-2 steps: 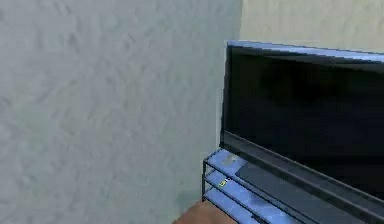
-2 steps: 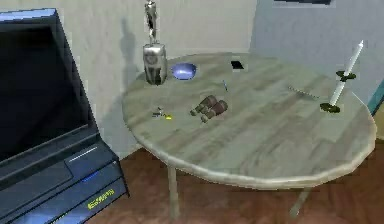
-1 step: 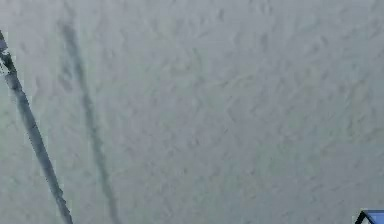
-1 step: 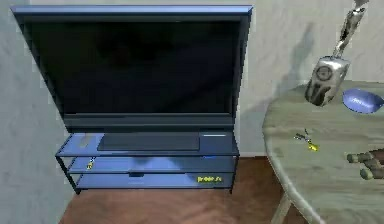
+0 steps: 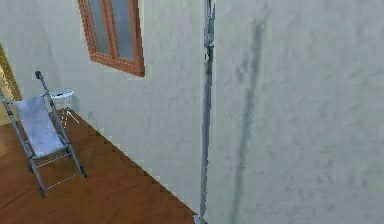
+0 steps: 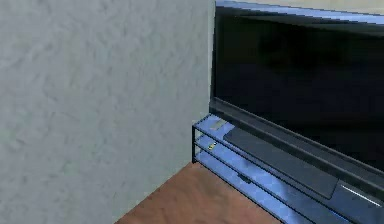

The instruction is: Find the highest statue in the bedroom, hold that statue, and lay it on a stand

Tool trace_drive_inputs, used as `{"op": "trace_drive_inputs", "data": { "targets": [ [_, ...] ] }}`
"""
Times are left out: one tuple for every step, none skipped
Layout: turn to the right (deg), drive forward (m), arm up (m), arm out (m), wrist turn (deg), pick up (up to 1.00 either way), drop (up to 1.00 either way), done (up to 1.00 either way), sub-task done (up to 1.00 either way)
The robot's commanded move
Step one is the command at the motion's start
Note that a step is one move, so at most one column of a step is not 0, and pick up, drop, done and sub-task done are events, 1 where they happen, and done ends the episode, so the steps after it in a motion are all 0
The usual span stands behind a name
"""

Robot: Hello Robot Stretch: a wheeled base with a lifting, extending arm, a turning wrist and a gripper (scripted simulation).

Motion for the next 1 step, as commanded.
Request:
{"op": "trace_drive_inputs", "data": {
  "targets": [
    [0.0, 0.2, 0.0, 0.0, 0.0, 0.0, 0.0, 0.0, 0.0]
  ]
}}
